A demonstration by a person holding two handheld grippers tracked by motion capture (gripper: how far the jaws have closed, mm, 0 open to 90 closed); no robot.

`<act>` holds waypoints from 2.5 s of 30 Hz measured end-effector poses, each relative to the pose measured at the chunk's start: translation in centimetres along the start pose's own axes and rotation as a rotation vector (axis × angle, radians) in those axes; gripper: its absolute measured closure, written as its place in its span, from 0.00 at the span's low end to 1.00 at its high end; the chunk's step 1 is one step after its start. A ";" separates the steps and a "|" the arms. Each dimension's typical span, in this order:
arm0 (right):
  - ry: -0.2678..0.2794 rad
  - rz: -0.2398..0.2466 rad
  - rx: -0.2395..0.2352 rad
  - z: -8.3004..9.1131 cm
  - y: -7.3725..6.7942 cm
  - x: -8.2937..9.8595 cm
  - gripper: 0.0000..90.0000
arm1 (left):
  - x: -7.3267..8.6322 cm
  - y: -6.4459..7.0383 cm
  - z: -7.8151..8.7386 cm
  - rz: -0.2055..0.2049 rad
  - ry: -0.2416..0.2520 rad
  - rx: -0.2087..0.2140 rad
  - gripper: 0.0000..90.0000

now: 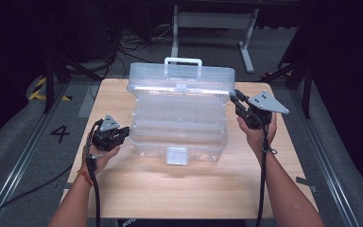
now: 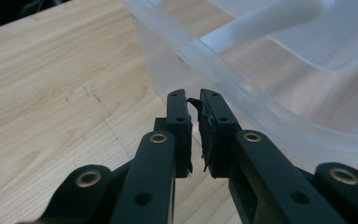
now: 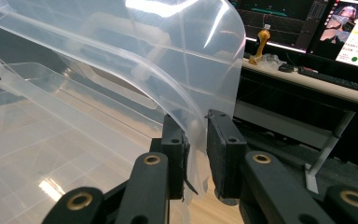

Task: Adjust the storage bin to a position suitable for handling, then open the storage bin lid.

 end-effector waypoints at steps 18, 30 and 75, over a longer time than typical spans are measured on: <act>-0.008 0.056 0.003 -2.1 1.2 -1.5 0.93 | 0.1 0.0 -0.3 -0.017 -0.012 0.019 0.90; -0.018 0.049 0.021 -3.1 1.5 -2.0 0.94 | 1.2 0.0 1.1 -0.014 -0.060 0.014 0.82; -0.071 -0.028 -0.012 -6.4 2.9 -2.8 0.94 | 11.3 5.9 3.8 0.032 -0.147 0.091 0.26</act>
Point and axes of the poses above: each handheld gripper's, and its own axes: z roughly backward along the jaws, x roughly out of its underside, y roughly to its right, the point moved 7 cm from there along -z, roughly forward along the jaws, and after that the axes turned 12 degrees about x, right-handed, at the moved point
